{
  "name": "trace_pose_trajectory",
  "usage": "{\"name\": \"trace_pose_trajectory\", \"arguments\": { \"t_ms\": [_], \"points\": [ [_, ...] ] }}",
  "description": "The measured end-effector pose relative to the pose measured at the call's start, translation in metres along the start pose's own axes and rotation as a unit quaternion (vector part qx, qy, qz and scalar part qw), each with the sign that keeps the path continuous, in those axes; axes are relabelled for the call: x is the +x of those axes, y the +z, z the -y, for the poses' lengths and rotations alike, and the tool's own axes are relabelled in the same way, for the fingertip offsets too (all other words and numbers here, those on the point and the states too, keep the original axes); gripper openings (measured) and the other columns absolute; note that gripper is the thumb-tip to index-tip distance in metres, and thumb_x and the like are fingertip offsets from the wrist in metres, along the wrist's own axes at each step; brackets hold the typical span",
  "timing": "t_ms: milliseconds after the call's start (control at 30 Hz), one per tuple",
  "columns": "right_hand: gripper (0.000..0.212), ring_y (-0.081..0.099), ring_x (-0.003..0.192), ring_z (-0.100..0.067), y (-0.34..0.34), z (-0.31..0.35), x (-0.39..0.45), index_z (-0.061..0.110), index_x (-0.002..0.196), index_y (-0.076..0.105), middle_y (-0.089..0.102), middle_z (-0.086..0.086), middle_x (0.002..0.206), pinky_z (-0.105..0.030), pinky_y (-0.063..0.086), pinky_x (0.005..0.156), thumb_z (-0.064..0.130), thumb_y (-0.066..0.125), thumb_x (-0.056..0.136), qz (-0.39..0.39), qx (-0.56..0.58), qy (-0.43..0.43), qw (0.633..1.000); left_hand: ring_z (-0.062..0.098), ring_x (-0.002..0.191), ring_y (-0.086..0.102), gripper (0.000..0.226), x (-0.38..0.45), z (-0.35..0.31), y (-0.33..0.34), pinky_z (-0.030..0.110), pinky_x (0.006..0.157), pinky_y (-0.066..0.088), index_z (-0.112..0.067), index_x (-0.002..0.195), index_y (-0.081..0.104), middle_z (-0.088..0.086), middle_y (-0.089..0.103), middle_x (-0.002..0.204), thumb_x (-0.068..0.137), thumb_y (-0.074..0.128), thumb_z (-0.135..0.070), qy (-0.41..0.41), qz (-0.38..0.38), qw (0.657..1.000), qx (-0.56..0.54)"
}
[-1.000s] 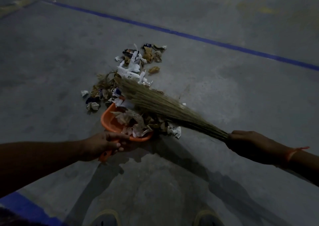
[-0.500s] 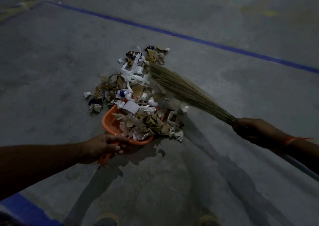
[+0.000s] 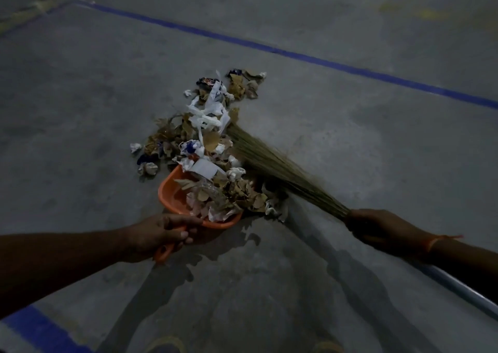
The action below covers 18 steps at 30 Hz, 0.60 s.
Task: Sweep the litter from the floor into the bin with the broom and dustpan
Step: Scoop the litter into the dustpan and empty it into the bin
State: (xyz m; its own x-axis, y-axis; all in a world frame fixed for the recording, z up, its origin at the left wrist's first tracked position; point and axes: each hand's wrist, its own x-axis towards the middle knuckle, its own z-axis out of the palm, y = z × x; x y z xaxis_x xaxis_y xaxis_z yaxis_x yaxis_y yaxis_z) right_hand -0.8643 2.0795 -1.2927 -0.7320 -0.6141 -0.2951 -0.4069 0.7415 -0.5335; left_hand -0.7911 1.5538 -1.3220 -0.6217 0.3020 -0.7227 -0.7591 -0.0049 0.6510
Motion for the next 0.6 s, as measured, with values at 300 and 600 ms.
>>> {"name": "trace_pose_trajectory", "arguments": {
  "t_ms": [300, 600],
  "points": [
    [0.021, 0.059, 0.087, -0.005, 0.017, 0.022, -0.003, 0.039, 0.104, 0.056, 0.056, 0.021, 0.099, -0.027, 0.052, 0.072, 0.021, 0.057, 0.094, 0.032, -0.016, -0.055, 0.998, 0.017, 0.09, 0.068, 0.044, 0.015, -0.011, 0.017, 0.023, 0.068, 0.058, -0.018, 0.119, 0.074, 0.009, 0.071, 0.116, 0.081, 0.065, 0.002, 0.031, 0.005, 0.995, -0.092],
    [0.027, 0.057, 0.083, -0.004, 0.019, 0.017, 0.005, 0.047, 0.103, 0.049, 0.052, 0.023, 0.101, -0.032, 0.053, 0.068, 0.022, 0.055, 0.095, 0.019, -0.036, -0.056, 0.998, 0.015, 0.087, 0.07, 0.041, 0.016, -0.032, 0.026, 0.022, 0.067, 0.058, -0.017, 0.115, 0.076, 0.008, 0.073, 0.11, 0.083, 0.06, 0.004, 0.062, -0.007, 0.993, -0.104]
  ]
}}
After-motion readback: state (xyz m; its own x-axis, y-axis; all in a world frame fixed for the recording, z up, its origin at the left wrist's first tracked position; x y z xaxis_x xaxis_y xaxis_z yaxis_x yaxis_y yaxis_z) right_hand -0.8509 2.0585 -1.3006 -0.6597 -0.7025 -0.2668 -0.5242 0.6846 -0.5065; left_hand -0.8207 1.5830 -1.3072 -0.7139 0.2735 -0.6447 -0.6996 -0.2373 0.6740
